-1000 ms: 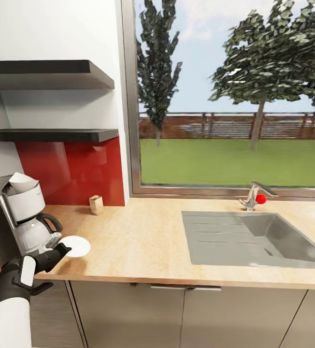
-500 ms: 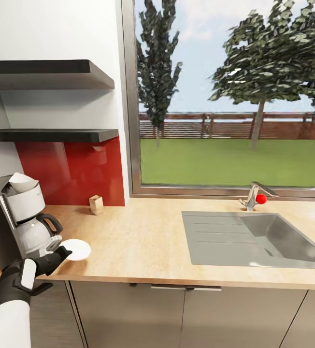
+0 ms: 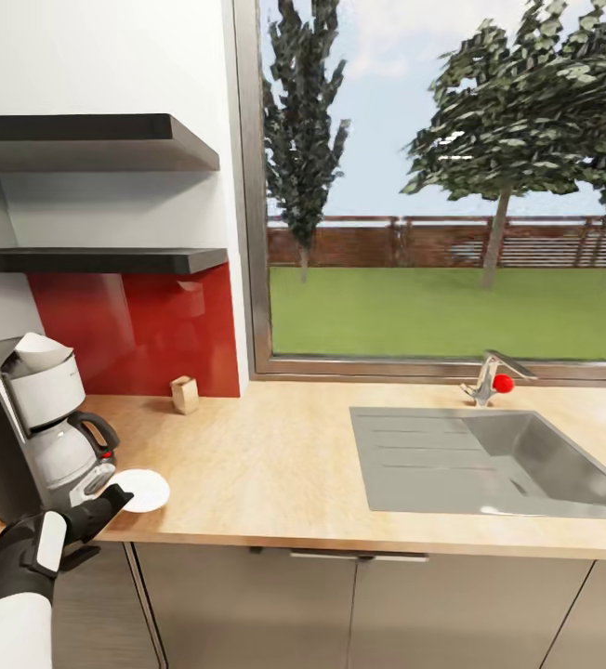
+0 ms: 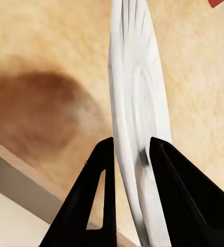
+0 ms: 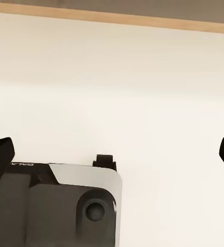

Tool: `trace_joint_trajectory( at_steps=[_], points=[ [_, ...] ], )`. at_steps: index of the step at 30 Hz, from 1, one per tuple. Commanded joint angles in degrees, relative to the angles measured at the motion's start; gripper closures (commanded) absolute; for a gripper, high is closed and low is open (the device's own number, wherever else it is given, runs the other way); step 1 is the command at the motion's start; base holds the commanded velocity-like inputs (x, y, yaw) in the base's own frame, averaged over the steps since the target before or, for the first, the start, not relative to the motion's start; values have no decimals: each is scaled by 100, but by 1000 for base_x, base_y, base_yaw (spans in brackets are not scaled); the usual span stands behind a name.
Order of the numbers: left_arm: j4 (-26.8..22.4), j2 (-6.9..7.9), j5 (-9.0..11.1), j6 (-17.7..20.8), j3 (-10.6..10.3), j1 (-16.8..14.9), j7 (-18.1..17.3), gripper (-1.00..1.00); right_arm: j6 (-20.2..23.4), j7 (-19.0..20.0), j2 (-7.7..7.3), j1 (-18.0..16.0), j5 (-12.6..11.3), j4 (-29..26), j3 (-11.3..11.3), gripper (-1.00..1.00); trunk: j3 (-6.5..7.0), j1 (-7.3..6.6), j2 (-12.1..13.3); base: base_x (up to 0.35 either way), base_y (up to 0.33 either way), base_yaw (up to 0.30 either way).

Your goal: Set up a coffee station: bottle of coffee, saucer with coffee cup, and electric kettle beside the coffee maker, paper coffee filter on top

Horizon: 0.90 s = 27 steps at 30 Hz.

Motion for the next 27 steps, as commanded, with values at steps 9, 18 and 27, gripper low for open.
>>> trace_joint_trajectory(
  at_steps=[9, 18, 27],
  points=[
    [-3, -4, 58, 29, 9, 13, 45, 100, 30, 12, -4, 0, -55, -10, 48, -100, -2, 4, -4, 73, 0, 0],
    [-3, -8, 57, 28, 5, 14, 46, 100, 30, 12, -4, 0, -55, -10, 48, -100, -2, 4, -4, 2, 0, 0],
    [-3, 16, 56, 35, 10, 14, 46, 100, 30, 12, -4, 0, -55, -10, 48, -100, -2, 4, -4, 49, 60, 0]
  ],
)
